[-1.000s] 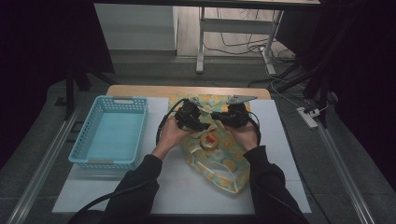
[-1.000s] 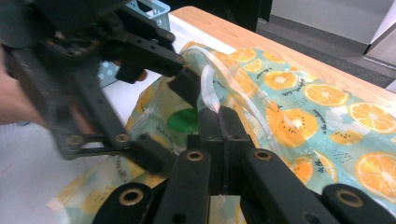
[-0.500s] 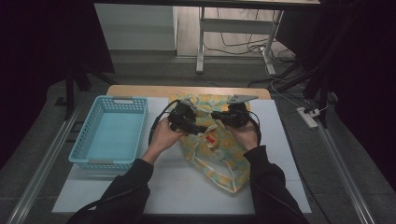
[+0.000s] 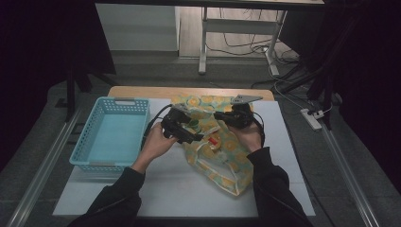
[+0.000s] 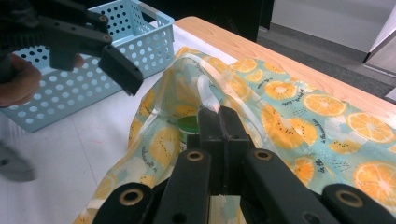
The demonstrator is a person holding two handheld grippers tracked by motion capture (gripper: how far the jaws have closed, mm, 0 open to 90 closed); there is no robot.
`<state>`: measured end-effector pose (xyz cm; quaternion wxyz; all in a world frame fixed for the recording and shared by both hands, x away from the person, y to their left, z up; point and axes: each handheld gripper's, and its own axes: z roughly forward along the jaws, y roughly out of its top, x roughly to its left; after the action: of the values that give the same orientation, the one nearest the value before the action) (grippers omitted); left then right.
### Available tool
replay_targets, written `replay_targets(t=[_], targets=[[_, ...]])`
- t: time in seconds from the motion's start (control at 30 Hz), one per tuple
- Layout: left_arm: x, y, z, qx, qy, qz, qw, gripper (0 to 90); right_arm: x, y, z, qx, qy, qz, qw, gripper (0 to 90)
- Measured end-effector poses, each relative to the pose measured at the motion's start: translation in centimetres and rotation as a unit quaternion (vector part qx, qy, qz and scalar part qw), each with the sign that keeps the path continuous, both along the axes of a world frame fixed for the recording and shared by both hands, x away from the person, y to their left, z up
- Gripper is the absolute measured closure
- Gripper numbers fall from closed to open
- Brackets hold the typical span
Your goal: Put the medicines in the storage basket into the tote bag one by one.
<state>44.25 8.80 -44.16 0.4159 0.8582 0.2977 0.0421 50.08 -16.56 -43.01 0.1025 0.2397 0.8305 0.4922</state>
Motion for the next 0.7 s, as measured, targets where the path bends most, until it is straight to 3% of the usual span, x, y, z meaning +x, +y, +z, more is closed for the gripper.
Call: replay_targets(t=[0.33, 0.5, 0.7], targets=[[-1.5, -0.5, -0.2, -0.013, -0.003, -0.023, 0.9997, 1.1, -0.1, 0.1, 0.1, 0.000, 0.000, 0.003, 1.0000, 90.0], [-2.0, -1.3, -0.5, -0.002, -0.015, -0.032, 0.9994, 0.4, -0.1, 0.1, 0.2, 0.000, 0.000, 0.003, 1.0000, 90.0], [-2.4, -2.5, -1.2, 0.018, -0.015, -0.043, 0.9988, 0.4, -0.2, 0.1, 0.2, 0.000, 0.000, 0.004, 1.0000, 90.0]])
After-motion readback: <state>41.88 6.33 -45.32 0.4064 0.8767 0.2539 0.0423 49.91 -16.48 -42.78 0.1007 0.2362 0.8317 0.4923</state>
